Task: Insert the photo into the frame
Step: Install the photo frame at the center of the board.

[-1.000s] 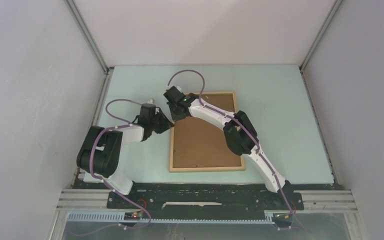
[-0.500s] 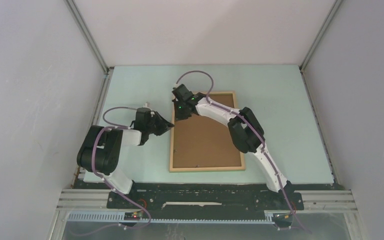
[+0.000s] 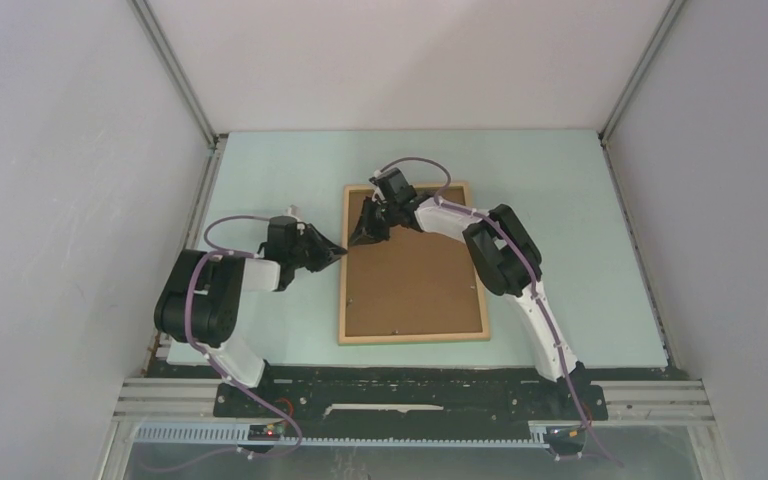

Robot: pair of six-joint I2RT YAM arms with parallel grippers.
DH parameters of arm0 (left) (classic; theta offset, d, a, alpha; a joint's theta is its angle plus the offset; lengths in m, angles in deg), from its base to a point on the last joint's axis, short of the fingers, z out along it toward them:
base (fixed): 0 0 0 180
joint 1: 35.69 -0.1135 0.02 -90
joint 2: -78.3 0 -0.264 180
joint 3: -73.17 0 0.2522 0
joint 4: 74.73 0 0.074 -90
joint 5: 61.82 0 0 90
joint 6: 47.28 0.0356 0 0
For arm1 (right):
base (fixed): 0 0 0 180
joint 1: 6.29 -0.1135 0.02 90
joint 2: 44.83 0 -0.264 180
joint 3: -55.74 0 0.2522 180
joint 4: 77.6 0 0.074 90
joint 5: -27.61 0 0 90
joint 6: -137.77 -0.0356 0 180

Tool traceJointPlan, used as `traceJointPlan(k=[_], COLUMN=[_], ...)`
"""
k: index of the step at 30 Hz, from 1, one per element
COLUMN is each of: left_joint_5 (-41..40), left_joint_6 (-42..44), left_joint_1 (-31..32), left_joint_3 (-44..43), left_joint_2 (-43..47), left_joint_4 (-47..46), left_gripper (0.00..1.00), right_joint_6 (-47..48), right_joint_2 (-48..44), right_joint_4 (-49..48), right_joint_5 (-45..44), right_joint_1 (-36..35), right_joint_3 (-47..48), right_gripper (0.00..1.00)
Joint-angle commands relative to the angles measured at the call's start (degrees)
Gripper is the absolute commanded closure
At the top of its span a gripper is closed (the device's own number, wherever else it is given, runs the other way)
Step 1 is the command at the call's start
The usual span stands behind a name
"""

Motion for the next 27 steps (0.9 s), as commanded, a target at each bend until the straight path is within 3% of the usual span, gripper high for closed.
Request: traceJointPlan(k=[1,6,9,12,14,19,27], left_joint_5=[6.6,6.2,3.6,-1.6,-4.6,-6.4,-5.6], left_joint_6=[0.4,-0.8,-0.2,1.0,2.2,4.2,4.6], left_joint_1=[1.4,1.3,1.0,0.6,0.6,0.6,1.7], left_joint_3=[2.3,4.7,4.6,3.4,1.8,-2.1,-3.5], left_joint_2=[0.3,7.1,12.3,15.8,15.7,9.2,4.5], left_joint_4=[5.7,5.1,8.8,13.2,15.9,18.2,17.6], left_gripper=[0.99,0.88,0.76,0.61,0.56,0.58,0.64], right_joint_6=[-4.2,1.0,2.5,1.9,1.2,-1.4,-1.5], right_joint_2=[3.0,-3.5,-7.8,-10.8,-11.0,-9.4,-2.0], right_joint_4=[-10.2,-5.3,-0.3,-1.5,-2.1,-4.2,1.6], right_joint_5=[7.7,6.8,6.3,5.6,5.4,2.3,-1.1], right_joint_1=[-3.3,-2.0,-1.0,0.2,0.6,1.5,1.0], right_joint_3=[-2.6,-4.0,-5.9,-10.0,-10.5,-9.6,-0.5], right_gripper=[0.84,0.77,0.7,0.65,0.64,0.69,0.81])
